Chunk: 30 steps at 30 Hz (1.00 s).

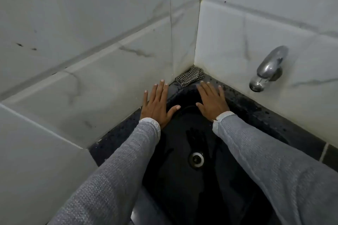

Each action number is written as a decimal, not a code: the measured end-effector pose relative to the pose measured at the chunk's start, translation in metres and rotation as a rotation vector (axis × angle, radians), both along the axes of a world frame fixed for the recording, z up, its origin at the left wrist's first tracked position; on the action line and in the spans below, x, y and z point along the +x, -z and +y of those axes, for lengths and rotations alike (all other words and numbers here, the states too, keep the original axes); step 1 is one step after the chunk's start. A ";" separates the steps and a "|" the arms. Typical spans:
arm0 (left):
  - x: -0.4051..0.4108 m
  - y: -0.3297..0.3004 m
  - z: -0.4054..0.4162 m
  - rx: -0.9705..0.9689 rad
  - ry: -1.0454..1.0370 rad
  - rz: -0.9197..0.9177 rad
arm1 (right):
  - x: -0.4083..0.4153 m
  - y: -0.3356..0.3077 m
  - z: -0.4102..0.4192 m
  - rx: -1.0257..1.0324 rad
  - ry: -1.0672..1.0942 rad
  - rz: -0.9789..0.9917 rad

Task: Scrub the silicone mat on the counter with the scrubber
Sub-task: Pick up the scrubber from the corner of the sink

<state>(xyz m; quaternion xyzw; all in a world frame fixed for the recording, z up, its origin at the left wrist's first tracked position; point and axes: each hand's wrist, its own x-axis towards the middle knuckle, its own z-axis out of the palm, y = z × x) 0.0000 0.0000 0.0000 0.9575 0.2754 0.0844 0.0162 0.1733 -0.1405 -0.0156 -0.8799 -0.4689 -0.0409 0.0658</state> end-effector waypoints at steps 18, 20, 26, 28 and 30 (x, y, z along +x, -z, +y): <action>0.032 0.056 0.040 -0.014 -0.021 -0.048 | 0.085 0.045 0.112 -0.067 -0.192 0.024; 0.033 0.060 0.041 -0.019 -0.018 -0.047 | 0.086 0.046 0.113 0.011 -0.191 0.017; 0.040 0.063 0.039 -0.040 -0.008 -0.054 | 0.090 0.036 0.118 0.039 -0.187 0.001; 0.041 0.062 0.040 -0.044 -0.009 -0.058 | 0.089 0.029 0.115 0.130 -0.174 0.020; 0.041 0.058 0.039 -0.043 -0.008 -0.056 | 0.086 0.017 0.110 0.301 -0.158 0.079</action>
